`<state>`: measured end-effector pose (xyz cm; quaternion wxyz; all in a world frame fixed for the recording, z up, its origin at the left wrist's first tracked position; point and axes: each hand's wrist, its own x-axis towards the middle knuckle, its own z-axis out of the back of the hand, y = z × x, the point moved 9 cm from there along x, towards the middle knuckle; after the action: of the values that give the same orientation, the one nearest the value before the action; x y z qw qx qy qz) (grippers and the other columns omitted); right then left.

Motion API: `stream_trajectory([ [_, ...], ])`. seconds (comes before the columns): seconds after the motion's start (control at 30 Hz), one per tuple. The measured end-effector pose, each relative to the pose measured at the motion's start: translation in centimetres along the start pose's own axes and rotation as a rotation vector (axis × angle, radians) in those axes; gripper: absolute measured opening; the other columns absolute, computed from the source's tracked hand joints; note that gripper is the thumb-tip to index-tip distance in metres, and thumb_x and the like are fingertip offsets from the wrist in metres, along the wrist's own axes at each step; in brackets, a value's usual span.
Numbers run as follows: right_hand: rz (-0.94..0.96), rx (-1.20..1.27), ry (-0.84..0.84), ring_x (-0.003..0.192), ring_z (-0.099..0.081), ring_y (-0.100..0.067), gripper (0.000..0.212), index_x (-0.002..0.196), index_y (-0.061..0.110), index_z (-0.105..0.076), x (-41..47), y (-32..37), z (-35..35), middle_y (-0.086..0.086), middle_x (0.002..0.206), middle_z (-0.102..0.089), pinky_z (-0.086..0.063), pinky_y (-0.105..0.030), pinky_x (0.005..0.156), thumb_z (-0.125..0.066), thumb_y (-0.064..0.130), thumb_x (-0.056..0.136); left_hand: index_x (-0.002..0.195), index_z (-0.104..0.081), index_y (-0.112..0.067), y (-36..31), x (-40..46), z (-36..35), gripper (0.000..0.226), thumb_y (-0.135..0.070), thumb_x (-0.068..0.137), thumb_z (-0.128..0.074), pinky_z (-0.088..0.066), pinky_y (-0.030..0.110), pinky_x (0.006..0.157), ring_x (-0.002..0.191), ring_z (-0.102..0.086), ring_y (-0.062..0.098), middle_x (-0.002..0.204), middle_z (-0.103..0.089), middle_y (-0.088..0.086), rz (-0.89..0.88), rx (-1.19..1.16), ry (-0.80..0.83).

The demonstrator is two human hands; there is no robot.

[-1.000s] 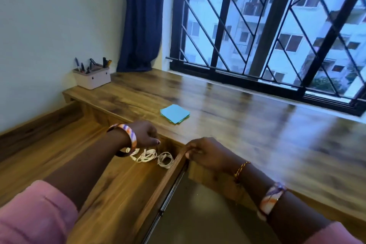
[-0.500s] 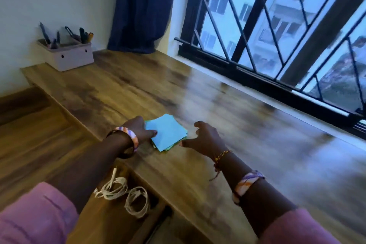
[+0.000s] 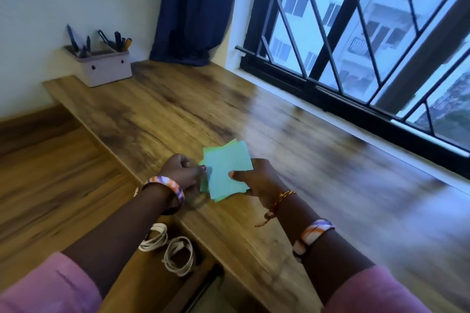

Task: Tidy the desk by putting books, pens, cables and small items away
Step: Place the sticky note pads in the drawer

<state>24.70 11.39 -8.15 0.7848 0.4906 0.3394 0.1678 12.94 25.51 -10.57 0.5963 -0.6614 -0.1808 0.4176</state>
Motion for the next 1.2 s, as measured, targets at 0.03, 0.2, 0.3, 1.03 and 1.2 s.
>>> stream_trajectory([
  [0.03,0.002,0.123,0.050,0.080,-0.065,-0.023,0.033,0.112,-0.003,-0.057,-1.2,0.3,-0.4,-0.013,0.100,-0.067,-0.058,-0.028,0.058,-0.067,0.002,0.081,0.080,-0.050,-0.010,-0.2,-1.1,0.2,0.017,-0.004,0.082,-0.066,-0.045,0.030,0.058,0.066,-0.051,0.021,0.076,-0.052,0.007,-0.003,-0.034,0.024],
  [0.2,0.099,0.279,0.133,0.084,-0.064,-0.020,0.011,0.094,0.014,-0.063,-7.7,1.2,-2.4,-0.005,0.093,-0.067,-0.054,-0.034,0.074,-0.064,0.007,0.084,0.085,-0.059,-0.008,-1.1,-8.2,0.8,0.014,-0.006,0.093,-0.048,-0.054,0.021,0.044,0.050,-0.067,0.010,0.059,-0.070,-0.001,-0.001,-0.282,0.337],
  [0.3,0.111,0.343,0.152,0.093,-0.063,-0.024,0.013,0.097,0.014,-0.061,-11.8,0.8,-4.6,-0.006,0.097,-0.068,-0.051,-0.044,0.088,-0.060,0.006,0.087,0.089,-0.060,-0.007,-1.0,-12.0,4.0,0.015,0.003,0.091,-0.048,-0.056,0.023,0.048,0.053,-0.068,0.010,0.064,-0.071,0.001,-0.069,-0.247,0.341],
  [1.03,0.009,0.155,0.227,0.091,-0.059,-0.029,0.018,0.104,-0.004,-0.055,-21.2,1.8,-32.3,-0.029,0.114,-0.059,-0.049,-0.035,0.067,-0.047,-0.003,0.088,0.120,-0.055,0.006,5.1,-25.0,44.6,0.034,0.005,0.086,-0.056,-0.050,0.048,0.088,0.099,-0.061,0.031,0.116,-0.060,0.014,-0.026,0.018,-0.507],
  [1.2,-0.026,-0.132,0.250,0.077,-0.060,-0.027,0.014,0.084,-0.003,-0.063,-18.7,-3.5,-40.3,-0.021,0.089,-0.061,-0.047,-0.030,0.063,-0.054,-0.012,0.079,0.124,-0.052,0.006,7.3,-21.7,48.3,0.035,0.002,0.089,-0.053,-0.054,0.035,0.075,0.104,-0.061,0.034,0.123,-0.059,0.018,0.051,0.038,-0.458],
])
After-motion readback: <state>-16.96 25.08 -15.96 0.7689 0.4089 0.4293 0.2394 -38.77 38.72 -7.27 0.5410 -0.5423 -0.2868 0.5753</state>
